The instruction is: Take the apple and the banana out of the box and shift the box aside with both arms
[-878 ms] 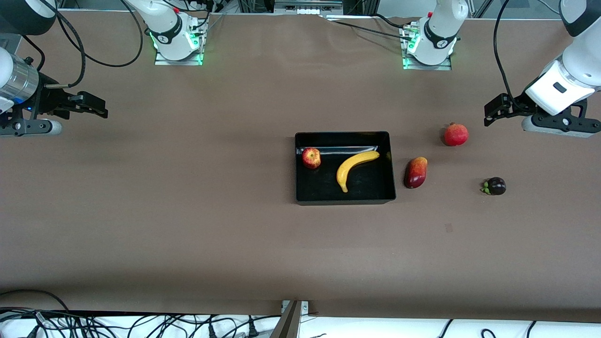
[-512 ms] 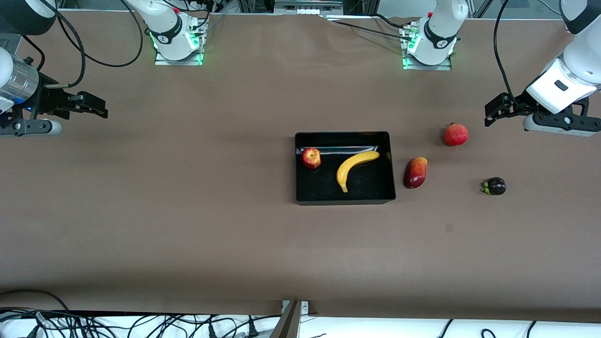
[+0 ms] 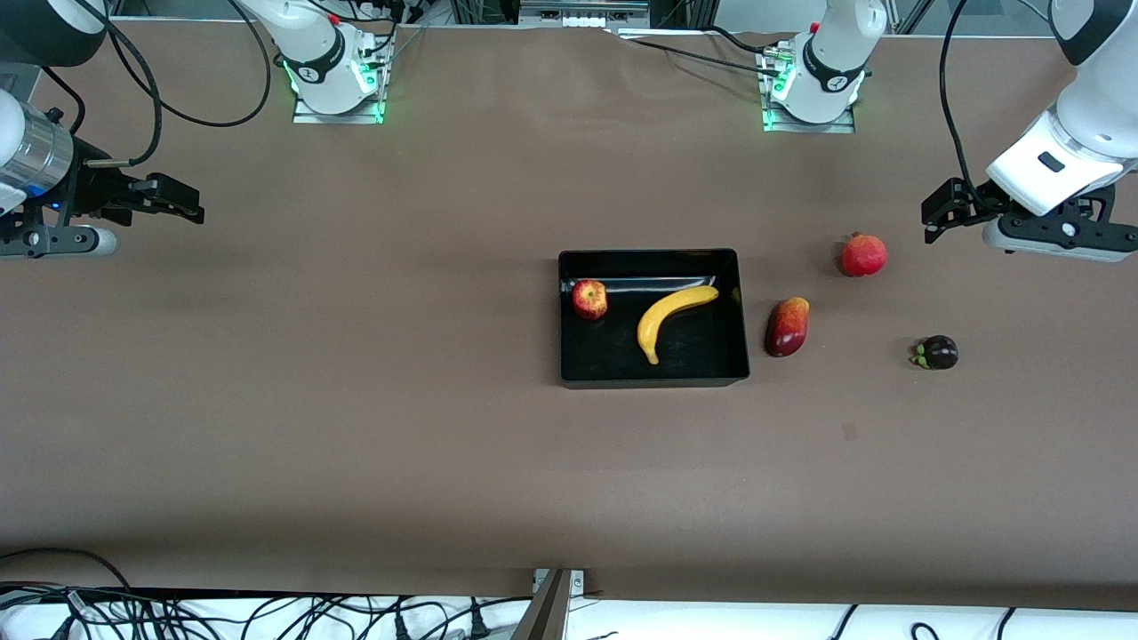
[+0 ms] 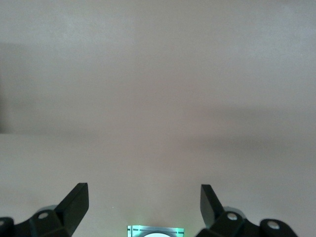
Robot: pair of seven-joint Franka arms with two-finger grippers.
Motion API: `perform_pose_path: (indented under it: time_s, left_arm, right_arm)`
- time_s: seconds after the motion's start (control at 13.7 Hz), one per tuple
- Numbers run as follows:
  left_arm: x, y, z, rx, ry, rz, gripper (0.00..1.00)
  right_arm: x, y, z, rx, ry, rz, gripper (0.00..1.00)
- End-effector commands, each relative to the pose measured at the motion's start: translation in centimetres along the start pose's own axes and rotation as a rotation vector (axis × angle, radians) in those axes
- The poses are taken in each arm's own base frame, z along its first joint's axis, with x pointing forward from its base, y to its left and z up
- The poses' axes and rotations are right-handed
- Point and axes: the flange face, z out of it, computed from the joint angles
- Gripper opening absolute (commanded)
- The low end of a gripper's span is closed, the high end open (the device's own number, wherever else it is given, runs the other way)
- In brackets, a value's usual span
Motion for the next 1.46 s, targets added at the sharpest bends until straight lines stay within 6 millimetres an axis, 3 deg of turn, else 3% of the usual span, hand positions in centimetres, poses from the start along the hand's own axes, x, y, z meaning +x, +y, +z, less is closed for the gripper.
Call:
perform_pose_path:
  time_s: [0.0, 0.22, 0.29, 0.59, 0.8, 1.02, 1.24, 1.39]
  left_arm:
    - [2.1, 2.0, -0.7, -0.015, -0.056, 0.039, 1.00]
    - [2.2, 3.4, -0.4, -0.125, -0.064, -0.011, 1.00]
    - [2.2, 5.0, 0.0, -0.127, -0.080, -0.036, 1.00]
    - [1.4, 17.5, 2.5, -0.142, -0.128, -0.145, 1.00]
    - [0.4, 26.7, 8.6, -0.173, -0.085, -0.133, 1.00]
    - [0.9, 33.2, 14.3, -0.234, -0.073, -0.232, 1.00]
    - [1.8, 36.6, 20.2, -0.297, -0.062, -0.243, 1.00]
    - [1.4, 39.0, 23.4, -0.315, -0.071, -0.218, 1.00]
  right_arm:
    - [0.2, -0.1, -0.5, 0.019, 0.004, 0.005, 1.00]
    - [0.2, -0.1, -0.5, 0.019, 0.004, 0.005, 1.00]
    - [0.2, -0.1, -0.4, 0.019, 0.002, 0.005, 1.00]
    - [0.2, -0.1, -0.4, 0.019, 0.002, 0.005, 1.00]
    - [0.2, -0.1, -0.4, 0.019, 0.001, 0.005, 1.00]
    - [0.2, -0.1, -0.4, 0.019, 0.001, 0.005, 1.00]
    - [0.2, 0.0, -0.4, 0.019, 0.001, 0.006, 1.00]
    - [0.2, 0.0, -0.4, 0.019, -0.001, 0.009, 1.00]
